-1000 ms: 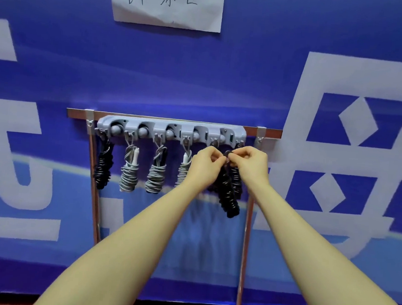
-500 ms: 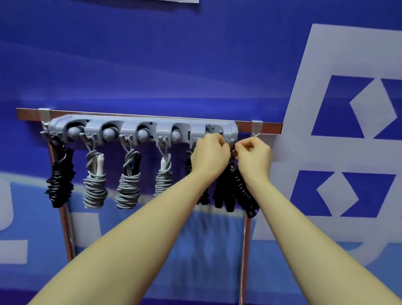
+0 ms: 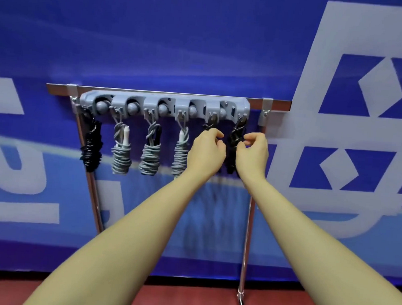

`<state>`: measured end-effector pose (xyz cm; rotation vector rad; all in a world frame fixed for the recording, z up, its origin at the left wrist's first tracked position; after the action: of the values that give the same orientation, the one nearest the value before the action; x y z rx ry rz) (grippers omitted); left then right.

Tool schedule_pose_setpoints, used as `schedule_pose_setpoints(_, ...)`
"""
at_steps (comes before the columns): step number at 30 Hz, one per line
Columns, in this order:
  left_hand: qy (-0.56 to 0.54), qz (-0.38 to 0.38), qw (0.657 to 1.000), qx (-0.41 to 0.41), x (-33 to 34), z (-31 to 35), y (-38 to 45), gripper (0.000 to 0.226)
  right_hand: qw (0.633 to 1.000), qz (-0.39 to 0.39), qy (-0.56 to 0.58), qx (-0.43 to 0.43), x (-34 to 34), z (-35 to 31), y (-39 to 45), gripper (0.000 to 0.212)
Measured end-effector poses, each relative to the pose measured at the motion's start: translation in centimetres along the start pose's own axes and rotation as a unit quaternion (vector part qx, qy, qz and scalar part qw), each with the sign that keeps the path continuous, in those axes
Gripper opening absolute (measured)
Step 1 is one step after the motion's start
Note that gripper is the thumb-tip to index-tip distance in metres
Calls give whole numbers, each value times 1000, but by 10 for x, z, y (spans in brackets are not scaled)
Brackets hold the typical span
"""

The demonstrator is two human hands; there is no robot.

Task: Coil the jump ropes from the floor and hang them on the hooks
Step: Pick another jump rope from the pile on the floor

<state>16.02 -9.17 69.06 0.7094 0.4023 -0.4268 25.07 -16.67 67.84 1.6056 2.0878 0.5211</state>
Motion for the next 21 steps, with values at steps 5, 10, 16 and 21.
schedule_pose_setpoints(5, 21, -41, 997, -60, -24, -46, -51, 22, 999, -51, -10, 7, 9, 6, -57, 22)
schedule_pose_setpoints(10, 37, -87, 986, -139, -41, -128, -104, 18, 990, -132, -24, 42, 43, 40, -129, 21)
schedule_pose_setpoints(16, 57, -138, 959, -241, -47, -245, -161, 20, 968, -224, -61, 96, 114, 108, -205, 21)
schedule_pose_setpoints(21, 59, -148, 931, -328, -36, -351, -212, 19, 933, -323, -95, 128, 181, 187, -275, 16)
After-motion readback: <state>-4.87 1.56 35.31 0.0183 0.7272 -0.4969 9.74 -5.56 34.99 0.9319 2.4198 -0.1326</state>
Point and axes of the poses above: each hand's wrist, its own y-axis towards the middle knuckle, its own x-axis out of the palm, z = x × y, the point moved 3 cm from there along y, towards the middle knuckle, and after that the axes turned 2 degrees about -x, right-handed, at the moved point
